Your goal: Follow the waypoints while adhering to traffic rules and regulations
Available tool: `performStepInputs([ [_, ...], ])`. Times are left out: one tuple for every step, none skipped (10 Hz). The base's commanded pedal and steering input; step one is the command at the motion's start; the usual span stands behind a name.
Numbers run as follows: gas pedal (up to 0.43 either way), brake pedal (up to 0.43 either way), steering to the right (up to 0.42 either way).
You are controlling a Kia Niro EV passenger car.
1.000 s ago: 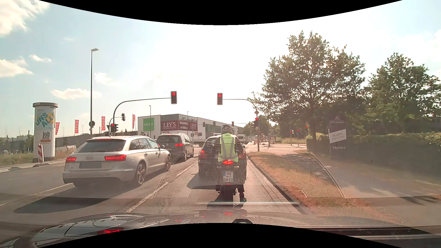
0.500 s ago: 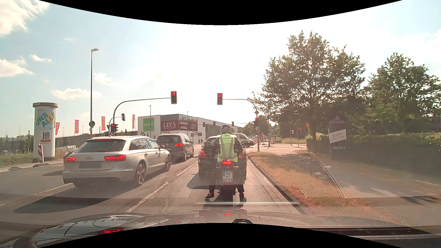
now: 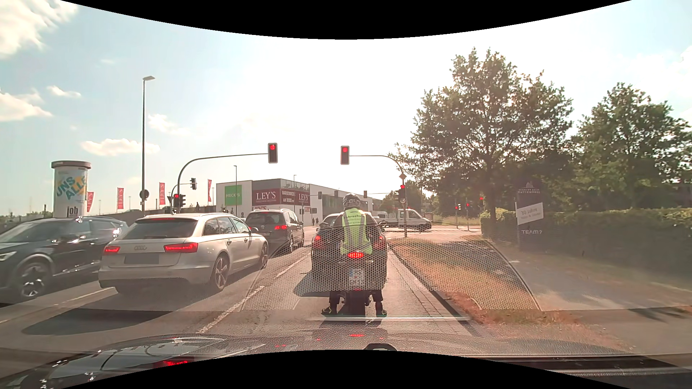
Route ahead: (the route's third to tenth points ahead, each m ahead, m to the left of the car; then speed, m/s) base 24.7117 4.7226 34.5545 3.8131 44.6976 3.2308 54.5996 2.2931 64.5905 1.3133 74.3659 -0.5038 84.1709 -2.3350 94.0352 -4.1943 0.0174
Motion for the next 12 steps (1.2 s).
performStepInputs([
  [0.000, 0.299, -0.001],
  [0.000, 0.067, -0.001],
  [0.000, 0.000, -0.001],
  [0.000, 0.000, -0.001],
  [0.000, 0.000, -0.001],
  [0.000, 0.000, -0.001],
  [0.000, 0.000, 0.000],
  [0.000, 0.000, -0.001],
  [0.000, 0.043, -0.001],
  [0.000, 0.134, -0.001],
  [0.000, 0.159, -0.001],
  [0.000, 0.177, -0.001],
])
